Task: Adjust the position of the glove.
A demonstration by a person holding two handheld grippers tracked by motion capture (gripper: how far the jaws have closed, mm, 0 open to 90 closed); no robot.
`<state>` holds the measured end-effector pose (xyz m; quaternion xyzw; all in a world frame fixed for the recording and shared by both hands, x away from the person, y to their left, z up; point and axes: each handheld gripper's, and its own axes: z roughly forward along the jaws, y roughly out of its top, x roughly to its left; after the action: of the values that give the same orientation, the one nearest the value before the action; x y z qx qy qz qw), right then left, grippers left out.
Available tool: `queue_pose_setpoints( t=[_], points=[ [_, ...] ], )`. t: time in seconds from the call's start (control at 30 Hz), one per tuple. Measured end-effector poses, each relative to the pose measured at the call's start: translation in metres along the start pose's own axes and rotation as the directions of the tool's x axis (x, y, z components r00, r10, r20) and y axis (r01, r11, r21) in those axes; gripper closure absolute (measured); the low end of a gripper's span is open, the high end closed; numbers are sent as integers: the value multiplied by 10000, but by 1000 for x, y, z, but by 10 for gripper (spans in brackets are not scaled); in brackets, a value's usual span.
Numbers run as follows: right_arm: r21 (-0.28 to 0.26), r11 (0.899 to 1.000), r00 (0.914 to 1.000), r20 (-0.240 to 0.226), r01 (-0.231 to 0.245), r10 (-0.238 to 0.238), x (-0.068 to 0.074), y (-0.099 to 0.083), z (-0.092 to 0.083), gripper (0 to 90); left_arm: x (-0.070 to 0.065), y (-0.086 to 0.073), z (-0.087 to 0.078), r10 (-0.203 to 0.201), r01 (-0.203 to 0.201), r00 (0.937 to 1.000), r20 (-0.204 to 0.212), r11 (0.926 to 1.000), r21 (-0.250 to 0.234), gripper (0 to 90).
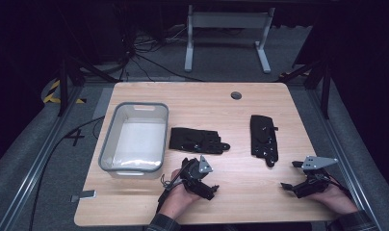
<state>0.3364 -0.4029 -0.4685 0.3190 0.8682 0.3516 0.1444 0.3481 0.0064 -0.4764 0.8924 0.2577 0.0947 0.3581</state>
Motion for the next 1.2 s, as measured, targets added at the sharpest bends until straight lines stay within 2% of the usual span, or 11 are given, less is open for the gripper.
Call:
queue_pose_setpoints(
  t=[0.13, 0.27, 0.33, 0.37, 0.43, 0.47, 0.5, 0.53, 0.6, 0.8, 1.2],
  points=[
    [75, 9999, 10000, -33, 74, -73, 0, 1, 0, 6, 0, 0, 0, 1, -1, 10000, 5, 10000, 2, 0],
    [197, 9994, 9996, 10, 291, -291, -1, 7, -5, 172, 0, -1, 0, -13, 13, 10000, 19, 10000, 7, 0],
    [170, 9994, 9995, 67, 299, -300, -1, 8, -5, 187, 0, 0, 0, -1, 1, 10000, 30, 10000, 7, 0],
    [71, 9995, 9995, 51, 303, -304, -2, 10, -7, 267, 0, 0, 0, 11, -11, 10000, 47, 10000, 2, 0],
    [-41, 9996, 9996, 86, 281, -280, -2, 12, -9, 300, 0, 0, 0, 9, -9, 10000, 45, 10000, 2, 0],
    [-238, 9995, 9997, 9, 228, -228, -5, 15, -11, 394, 0, 0, 0, 17, -17, 10000, 55, 10000, -1, 0],
    [-238, 9995, 9997, 9, 228, -228, -5, 15, -11, 394, 0, 0, 0, 17, -17, 10000, 55, 10000, -1, 0],
    [-284, 9993, 9997, -57, 223, -225, -8, 19, -12, 516, 0, 0, 0, 27, -27, 10000, 69, 10000, -4, 1],
    [-410, 9989, 9997, -109, 226, -231, -11, 24, -13, 636, 0, 0, 0, 29, -29, 10000, 72, 10000, -4, 1],
    [-519, 9985, 9997, -129, 179, -186, -19, 37, -8, 878, 0, -1, -1, 64, -64, 9999, 85, 10000, -20, 1],
    [-399, 9992, 9996, -286, 74, -86, -41, 56, 16, 900, 0, -1, -1, 103, -103, 9999, 117, 9999, -4, 2]
  ],
)
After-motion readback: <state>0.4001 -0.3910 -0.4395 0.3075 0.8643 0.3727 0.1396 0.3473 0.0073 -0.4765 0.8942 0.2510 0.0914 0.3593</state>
